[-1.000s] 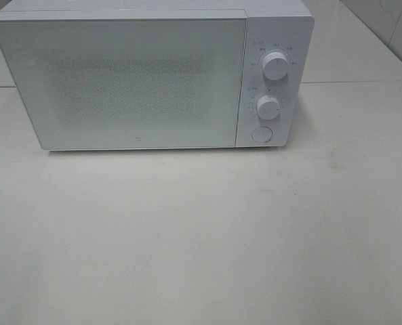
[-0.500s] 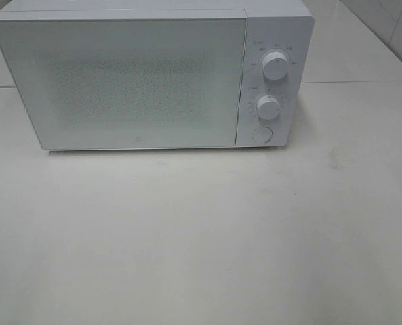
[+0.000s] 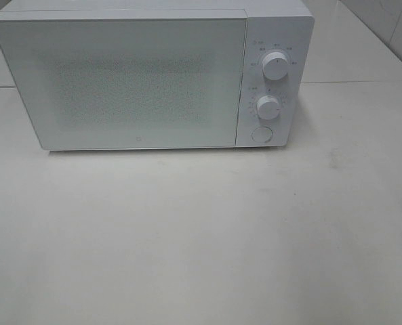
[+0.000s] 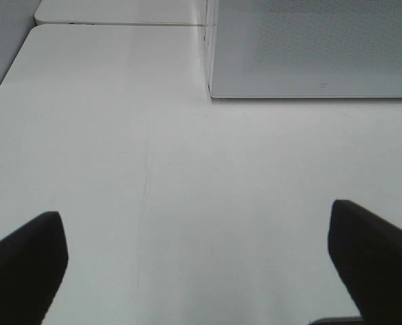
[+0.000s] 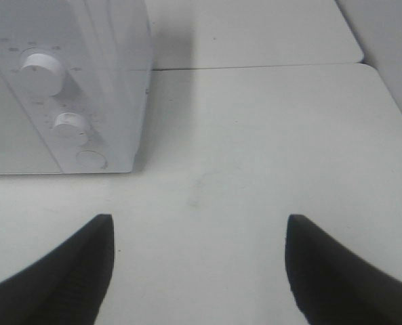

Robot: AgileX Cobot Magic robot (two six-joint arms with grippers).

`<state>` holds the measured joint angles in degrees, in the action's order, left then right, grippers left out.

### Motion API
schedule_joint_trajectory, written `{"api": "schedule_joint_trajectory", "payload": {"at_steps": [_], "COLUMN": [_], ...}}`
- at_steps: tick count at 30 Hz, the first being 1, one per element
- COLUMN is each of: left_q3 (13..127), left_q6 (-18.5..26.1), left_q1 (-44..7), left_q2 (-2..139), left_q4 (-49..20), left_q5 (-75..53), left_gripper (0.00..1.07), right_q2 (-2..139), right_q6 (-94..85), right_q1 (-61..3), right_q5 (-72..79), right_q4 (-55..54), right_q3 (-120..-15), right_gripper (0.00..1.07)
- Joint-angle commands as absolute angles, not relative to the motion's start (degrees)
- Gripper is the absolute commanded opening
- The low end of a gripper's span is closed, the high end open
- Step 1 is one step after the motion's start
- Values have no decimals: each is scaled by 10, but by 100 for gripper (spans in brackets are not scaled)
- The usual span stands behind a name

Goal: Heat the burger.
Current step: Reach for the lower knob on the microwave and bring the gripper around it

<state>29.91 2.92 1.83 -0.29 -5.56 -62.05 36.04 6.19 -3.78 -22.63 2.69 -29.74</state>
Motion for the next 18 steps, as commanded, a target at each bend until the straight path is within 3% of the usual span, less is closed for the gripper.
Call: {"api": "schedule_joint_trajectory", "payload": {"at_steps": [1,6,18], "left_q3": [298,298,298], "left_q6": [27,27,27], "left_q1": [20,20,20], "left_q2": [-11,-11,-11], "left_q4": [-57,-57,-57], "left_q5": [-614,-614,-614], "left_gripper": [99,99,99], "right_q2": [360,360,360], "right_q6": [58,57,59], "right_q1": [-73,-93,-95], "right_q5": [-219,-203,44], "right_q4": [29,30,27], "right_q3": [-305,-301,-178], "right_gripper": [69,69,69]}}
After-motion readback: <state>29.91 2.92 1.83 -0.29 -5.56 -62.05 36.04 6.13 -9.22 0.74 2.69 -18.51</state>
